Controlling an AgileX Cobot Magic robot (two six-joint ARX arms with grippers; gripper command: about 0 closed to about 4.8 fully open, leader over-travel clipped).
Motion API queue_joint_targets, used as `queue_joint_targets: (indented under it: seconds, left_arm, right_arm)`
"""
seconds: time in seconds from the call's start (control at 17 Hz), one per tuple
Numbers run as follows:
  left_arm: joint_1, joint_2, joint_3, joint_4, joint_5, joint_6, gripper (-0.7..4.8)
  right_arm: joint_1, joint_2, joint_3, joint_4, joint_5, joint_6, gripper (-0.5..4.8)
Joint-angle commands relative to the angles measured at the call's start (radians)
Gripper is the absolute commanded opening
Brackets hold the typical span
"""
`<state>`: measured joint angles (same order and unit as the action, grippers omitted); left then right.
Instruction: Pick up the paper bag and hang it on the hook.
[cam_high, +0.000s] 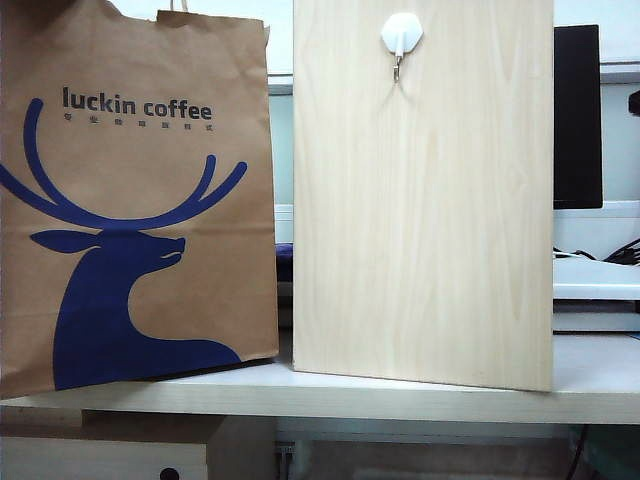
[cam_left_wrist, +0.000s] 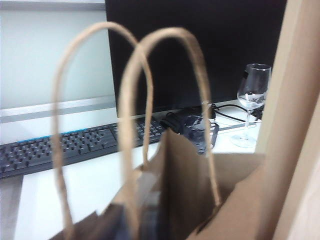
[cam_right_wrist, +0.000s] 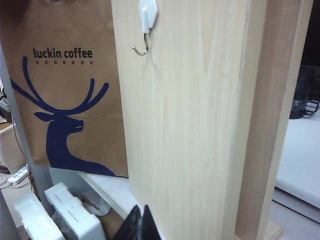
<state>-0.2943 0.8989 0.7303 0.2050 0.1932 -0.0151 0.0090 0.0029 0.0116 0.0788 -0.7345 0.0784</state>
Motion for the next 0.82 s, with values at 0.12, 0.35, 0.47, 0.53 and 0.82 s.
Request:
queue_joint_targets:
  seconds: [0.12, 0.35, 0.47, 0.53, 0.82]
  left_arm:
    - [0.0, -0.032, 0.006, -0.025, 0.036, -0.048, -0.06]
    - [0.003, -0.234, 0.006, -0.164, 0.052, -0.019, -0.06]
    - [0.003, -0.347, 0.006, -0.222, 0.079, -0.053, -0.06]
    - [0.003, -0.412, 0.005, -0.261, 0.136, -0.117, -0.06]
    - [0.002, -0.464, 0.003, -0.419, 0.469, -0.16, -0.06]
  right_arm:
    - [0.0, 0.0, -0.007, 0.014, -0.001, 0.003, 0.0]
    - [0.0, 0.0, -0.007, 0.014, 0.0, 0.003, 0.0]
    - [0.0, 0.0, -0.007, 0.014, 0.0, 0.003, 0.0]
    - [0.0, 0.0, -0.007, 0.014, 0.003, 0.003, 0.0]
    - [-0.001, 0.0, -0.007, 0.014, 0.062, 0.003, -0.01]
